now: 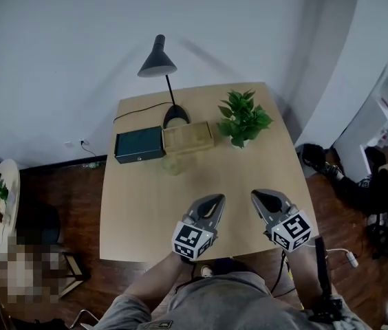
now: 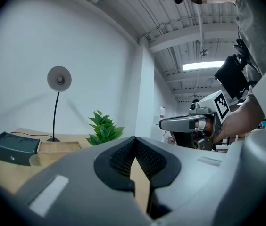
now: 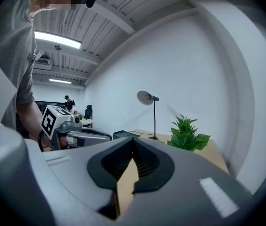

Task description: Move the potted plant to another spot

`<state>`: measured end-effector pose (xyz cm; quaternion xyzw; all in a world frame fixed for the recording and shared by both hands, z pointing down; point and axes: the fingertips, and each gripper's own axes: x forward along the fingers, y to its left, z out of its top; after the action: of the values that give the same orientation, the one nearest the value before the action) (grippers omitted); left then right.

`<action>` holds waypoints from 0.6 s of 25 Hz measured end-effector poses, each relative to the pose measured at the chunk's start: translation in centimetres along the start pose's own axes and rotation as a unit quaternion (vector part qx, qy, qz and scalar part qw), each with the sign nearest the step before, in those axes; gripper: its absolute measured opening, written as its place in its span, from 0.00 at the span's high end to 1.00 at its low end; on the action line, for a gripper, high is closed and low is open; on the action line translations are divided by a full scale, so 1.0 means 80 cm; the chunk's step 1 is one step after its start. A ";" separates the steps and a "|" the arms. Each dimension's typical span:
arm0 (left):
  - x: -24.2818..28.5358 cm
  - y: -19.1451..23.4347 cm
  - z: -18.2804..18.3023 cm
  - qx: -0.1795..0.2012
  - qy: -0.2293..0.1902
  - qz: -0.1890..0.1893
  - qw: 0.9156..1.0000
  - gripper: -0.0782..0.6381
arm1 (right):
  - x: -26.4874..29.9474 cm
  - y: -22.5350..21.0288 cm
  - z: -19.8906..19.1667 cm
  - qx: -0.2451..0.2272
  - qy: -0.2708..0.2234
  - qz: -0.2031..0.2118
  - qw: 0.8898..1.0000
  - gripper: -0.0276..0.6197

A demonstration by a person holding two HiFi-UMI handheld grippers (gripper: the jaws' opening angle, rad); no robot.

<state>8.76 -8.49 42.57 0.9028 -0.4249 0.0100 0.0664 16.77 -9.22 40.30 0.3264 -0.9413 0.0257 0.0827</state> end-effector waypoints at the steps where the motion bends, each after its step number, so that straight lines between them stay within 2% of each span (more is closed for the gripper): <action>1: -0.008 -0.007 -0.002 -0.002 0.000 -0.003 1.000 0.89 | -0.006 0.009 -0.004 0.001 0.003 -0.001 1.000 0.95; 7: -0.044 -0.046 -0.018 -0.013 0.006 -0.015 1.000 0.89 | -0.036 0.053 -0.025 0.007 0.022 0.001 1.000 0.95; 15: -0.061 -0.079 -0.042 -0.025 0.030 -0.021 0.999 0.89 | -0.059 0.085 -0.051 -0.009 0.035 0.037 0.999 0.95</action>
<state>10.63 -0.34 44.86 0.9088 -0.4037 0.0249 0.1024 16.78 -0.59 43.51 0.2893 -0.9495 0.0316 0.1175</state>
